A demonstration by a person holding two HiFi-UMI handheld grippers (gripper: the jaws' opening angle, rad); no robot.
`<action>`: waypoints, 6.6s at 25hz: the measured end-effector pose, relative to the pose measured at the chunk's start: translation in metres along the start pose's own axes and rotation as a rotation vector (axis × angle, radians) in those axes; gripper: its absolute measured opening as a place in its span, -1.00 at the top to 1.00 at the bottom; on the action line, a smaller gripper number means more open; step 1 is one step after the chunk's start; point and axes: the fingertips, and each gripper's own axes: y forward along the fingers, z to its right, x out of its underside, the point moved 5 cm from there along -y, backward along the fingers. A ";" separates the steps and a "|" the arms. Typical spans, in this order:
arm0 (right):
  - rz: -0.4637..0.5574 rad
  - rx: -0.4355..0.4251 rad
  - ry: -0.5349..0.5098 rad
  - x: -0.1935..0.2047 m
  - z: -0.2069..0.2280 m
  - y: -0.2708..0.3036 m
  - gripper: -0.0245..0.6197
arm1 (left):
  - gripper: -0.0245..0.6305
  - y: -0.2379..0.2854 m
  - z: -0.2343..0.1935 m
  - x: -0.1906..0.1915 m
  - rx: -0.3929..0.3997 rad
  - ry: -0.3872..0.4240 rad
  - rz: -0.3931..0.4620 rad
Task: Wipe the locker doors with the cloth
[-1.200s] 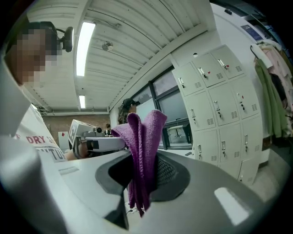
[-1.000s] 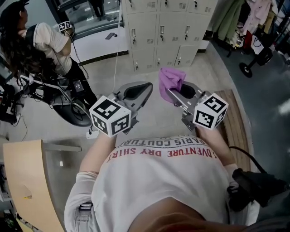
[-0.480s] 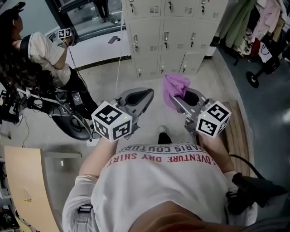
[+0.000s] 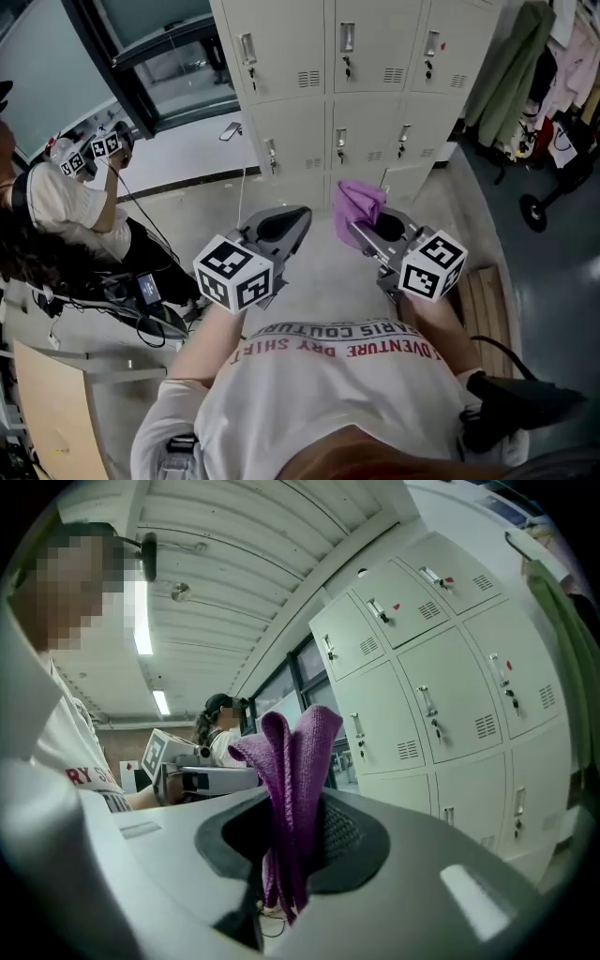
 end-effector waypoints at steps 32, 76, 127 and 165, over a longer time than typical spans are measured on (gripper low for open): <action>0.140 -0.018 -0.134 -0.125 0.199 0.336 0.73 | 0.92 0.099 -0.362 -0.102 -0.025 0.063 0.052; 0.214 0.262 -0.321 -0.291 0.257 0.464 0.73 | 0.92 0.088 -0.439 -0.114 -0.007 0.046 0.088; 0.181 0.230 -0.354 -0.202 0.221 0.487 0.73 | 0.92 0.074 -0.437 -0.088 -0.053 0.018 0.045; 0.181 0.723 -0.324 -0.215 0.361 0.352 0.73 | 0.92 0.116 -0.417 -0.083 0.087 -0.024 0.022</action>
